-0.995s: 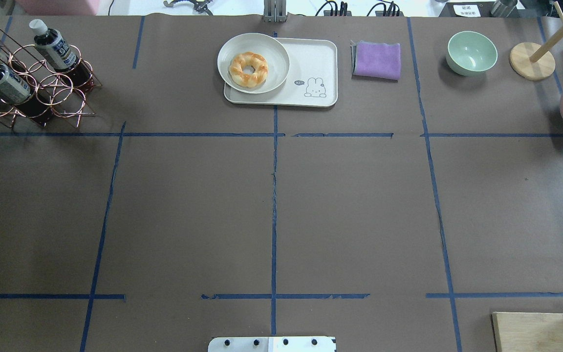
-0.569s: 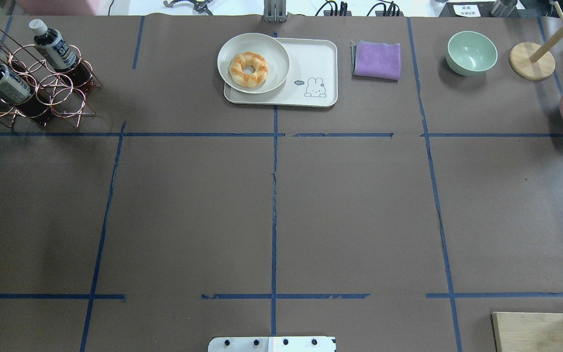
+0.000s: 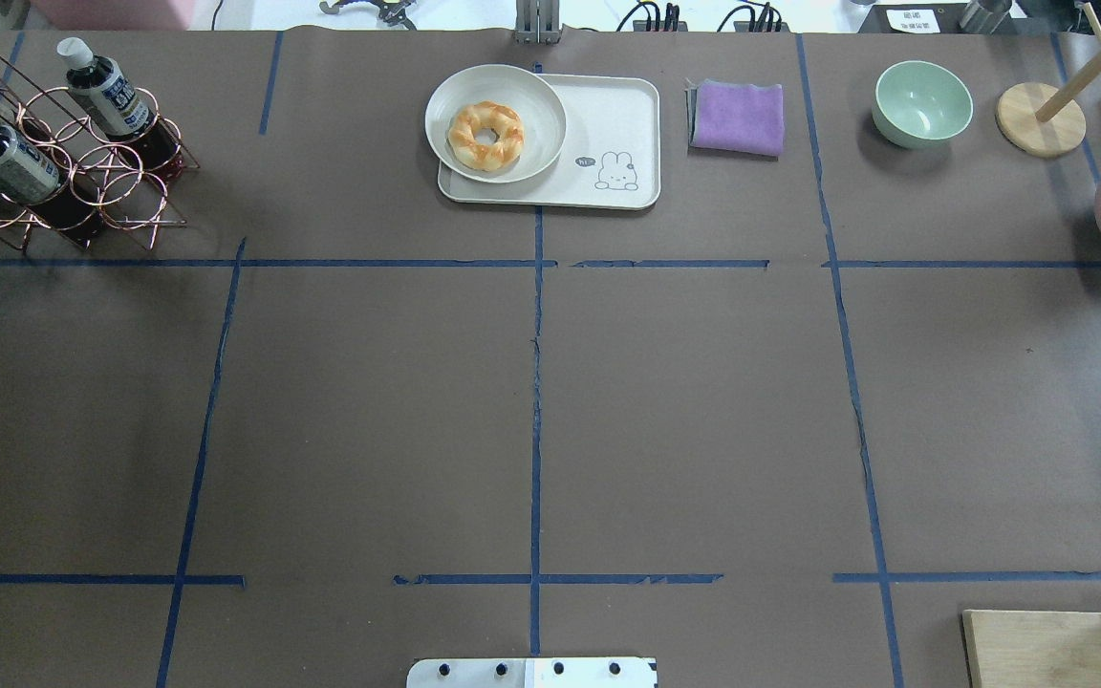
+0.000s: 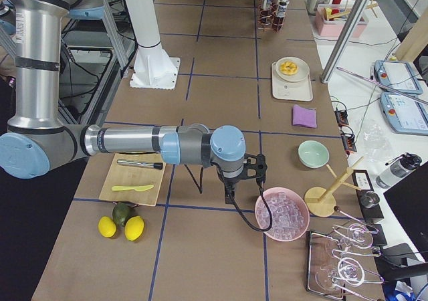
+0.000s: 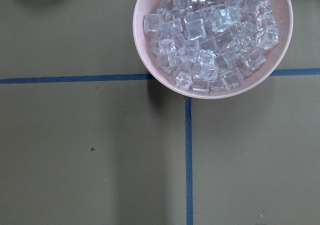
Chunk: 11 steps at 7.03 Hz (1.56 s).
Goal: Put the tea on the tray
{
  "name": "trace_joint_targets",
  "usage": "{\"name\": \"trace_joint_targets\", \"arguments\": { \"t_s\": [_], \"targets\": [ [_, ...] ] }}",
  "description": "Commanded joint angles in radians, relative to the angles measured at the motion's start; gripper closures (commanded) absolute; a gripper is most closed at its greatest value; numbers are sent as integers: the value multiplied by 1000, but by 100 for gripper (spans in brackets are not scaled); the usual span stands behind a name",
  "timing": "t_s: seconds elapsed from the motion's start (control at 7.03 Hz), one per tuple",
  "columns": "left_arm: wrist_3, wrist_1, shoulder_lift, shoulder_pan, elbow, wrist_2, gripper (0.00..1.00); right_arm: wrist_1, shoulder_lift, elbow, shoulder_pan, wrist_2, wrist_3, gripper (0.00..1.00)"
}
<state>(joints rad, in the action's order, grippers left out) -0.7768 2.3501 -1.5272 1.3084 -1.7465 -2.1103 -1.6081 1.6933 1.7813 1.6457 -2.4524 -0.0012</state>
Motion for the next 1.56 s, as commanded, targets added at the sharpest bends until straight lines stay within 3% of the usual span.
{"name": "trace_joint_targets", "arguments": {
  "t_s": [0.0, 0.14, 0.28, 1.0, 1.42],
  "targets": [
    [-97, 90, -2, -50, 1, 123, 0, 0, -1, 1, -1, 0, 0, 0],
    [-123, 124, -2, -114, -1, 247, 0, 0, -3, 3, 0, 0, 0, 0],
    [-125, 145, -4, -154, 13, 310, 0, 0, -3, 3, -1, 0, 0, 0],
    [-113, 186, -88, -158, 130, 382, 1, 0, -4, 1, 0, 0, 1, 0],
    [-114, 184, -94, -181, 140, 382, 11, 0, -4, -3, -1, 1, 0, 0]
  ]
}}
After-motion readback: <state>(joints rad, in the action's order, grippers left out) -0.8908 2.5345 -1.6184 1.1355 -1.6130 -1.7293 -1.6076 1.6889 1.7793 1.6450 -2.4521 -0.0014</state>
